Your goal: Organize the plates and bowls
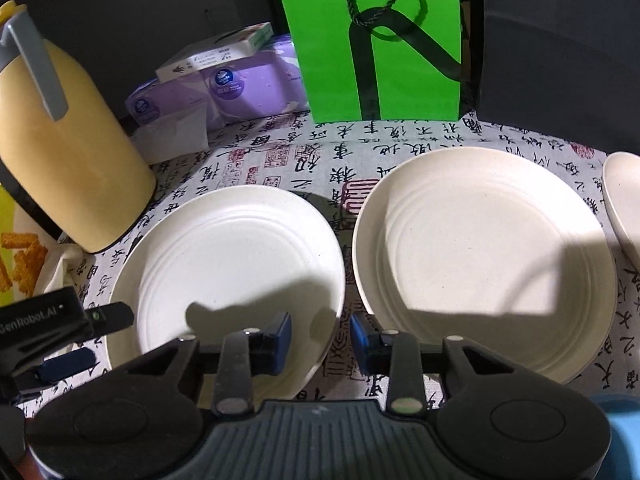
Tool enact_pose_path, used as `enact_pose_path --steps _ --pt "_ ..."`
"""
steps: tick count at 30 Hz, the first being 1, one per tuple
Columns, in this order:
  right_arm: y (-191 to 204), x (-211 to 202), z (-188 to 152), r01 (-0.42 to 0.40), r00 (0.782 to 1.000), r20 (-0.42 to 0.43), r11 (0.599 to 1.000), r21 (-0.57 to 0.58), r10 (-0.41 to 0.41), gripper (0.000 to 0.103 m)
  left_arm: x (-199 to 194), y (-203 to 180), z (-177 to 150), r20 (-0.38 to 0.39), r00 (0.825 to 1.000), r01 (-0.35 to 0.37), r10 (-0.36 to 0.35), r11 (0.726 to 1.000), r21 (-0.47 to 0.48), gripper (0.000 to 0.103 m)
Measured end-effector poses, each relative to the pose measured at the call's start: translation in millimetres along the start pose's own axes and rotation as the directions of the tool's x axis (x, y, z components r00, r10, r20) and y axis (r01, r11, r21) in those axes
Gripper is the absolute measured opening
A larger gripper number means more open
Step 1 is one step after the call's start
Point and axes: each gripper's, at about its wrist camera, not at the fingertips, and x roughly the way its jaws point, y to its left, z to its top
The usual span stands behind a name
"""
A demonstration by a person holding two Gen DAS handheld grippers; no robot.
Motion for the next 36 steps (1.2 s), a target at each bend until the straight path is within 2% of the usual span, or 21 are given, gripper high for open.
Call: enact_pose_path --steps 4,5,6,7,14,17,23,30,36 --pt "0 5 -1 0.010 1.000 -0.009 1.000 0.008 -0.010 0.021 5 -4 0 0.023 0.999 -0.031 0.030 0.999 0.033 0.057" --pt "0 6 -1 0.011 1.000 -0.010 1.000 0.010 -0.011 0.020 8 -4 -1 0.022 0.999 -0.040 0.039 0.999 0.033 0.051" --pt "0 6 -1 0.015 1.000 -0.008 1.000 0.011 -0.015 0.019 11 -3 -1 0.016 0.999 -0.045 0.044 0.998 0.033 0.037" --pt "1 6 -1 0.022 1.000 -0.003 1.000 0.010 -0.022 0.014 14 -3 0 0.005 0.999 -0.045 0.045 0.998 0.033 0.033" --pt "2 8 0 0.044 0.999 0.000 0.999 0.000 -0.044 0.012 17 -7 -3 0.018 0.998 -0.055 0.054 0.996 0.072 0.015" --pt "4 10 -1 0.049 0.999 -0.006 0.999 0.000 -0.049 0.012 16 -8 -5 0.035 0.998 -0.060 0.057 0.995 0.082 0.012" --pt "8 12 0 0.076 0.997 0.001 0.997 -0.007 -0.076 0.012 17 -11 -6 0.044 0.997 -0.069 0.065 0.992 0.101 0.012" --pt "8 15 2 0.069 0.998 -0.006 0.997 0.017 -0.069 0.016 17 -13 -7 0.051 0.996 -0.076 0.071 0.990 0.121 0.012" --pt "7 13 2 0.076 0.997 0.012 0.997 0.034 -0.077 0.011 17 -12 -7 0.053 0.996 -0.077 0.071 0.990 0.122 0.012"
